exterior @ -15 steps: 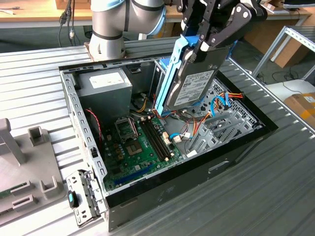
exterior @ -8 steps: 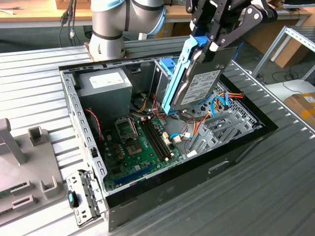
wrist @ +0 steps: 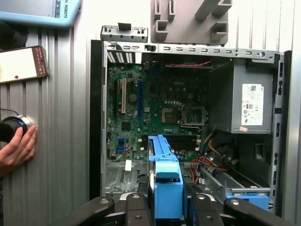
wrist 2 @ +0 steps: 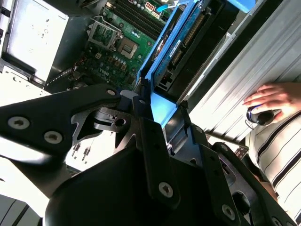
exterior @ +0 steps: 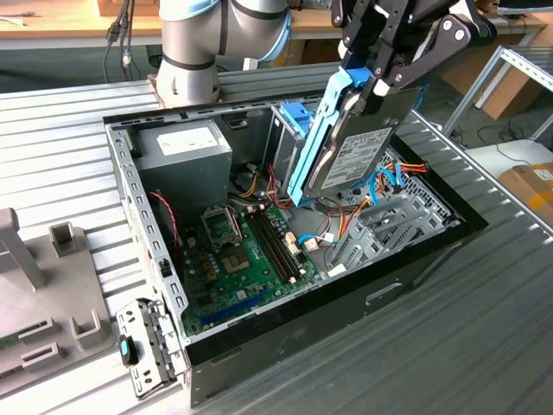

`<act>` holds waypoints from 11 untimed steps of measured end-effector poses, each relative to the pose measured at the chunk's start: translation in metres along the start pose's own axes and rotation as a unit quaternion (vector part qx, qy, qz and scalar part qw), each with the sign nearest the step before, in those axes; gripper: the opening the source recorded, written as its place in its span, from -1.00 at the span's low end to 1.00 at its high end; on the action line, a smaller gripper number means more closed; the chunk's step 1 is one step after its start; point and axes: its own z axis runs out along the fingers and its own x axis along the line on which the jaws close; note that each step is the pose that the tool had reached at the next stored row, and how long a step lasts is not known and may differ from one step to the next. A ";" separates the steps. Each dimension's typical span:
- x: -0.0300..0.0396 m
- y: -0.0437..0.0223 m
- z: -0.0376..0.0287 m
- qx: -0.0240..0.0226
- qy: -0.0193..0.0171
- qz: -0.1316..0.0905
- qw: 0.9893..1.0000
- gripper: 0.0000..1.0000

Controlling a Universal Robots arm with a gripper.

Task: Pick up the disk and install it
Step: 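Pick up the disk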

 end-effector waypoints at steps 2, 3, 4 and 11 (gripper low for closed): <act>0.0001 -0.0015 0.0001 0.000 0.000 0.000 1.000 -0.26; 0.0002 -0.0033 0.0002 0.000 0.000 0.000 1.000 -0.26; 0.0002 -0.0047 0.0002 0.000 0.000 0.000 1.000 -0.26; 0.0129 -0.0127 -0.0006 0.000 0.000 0.000 1.000 -0.26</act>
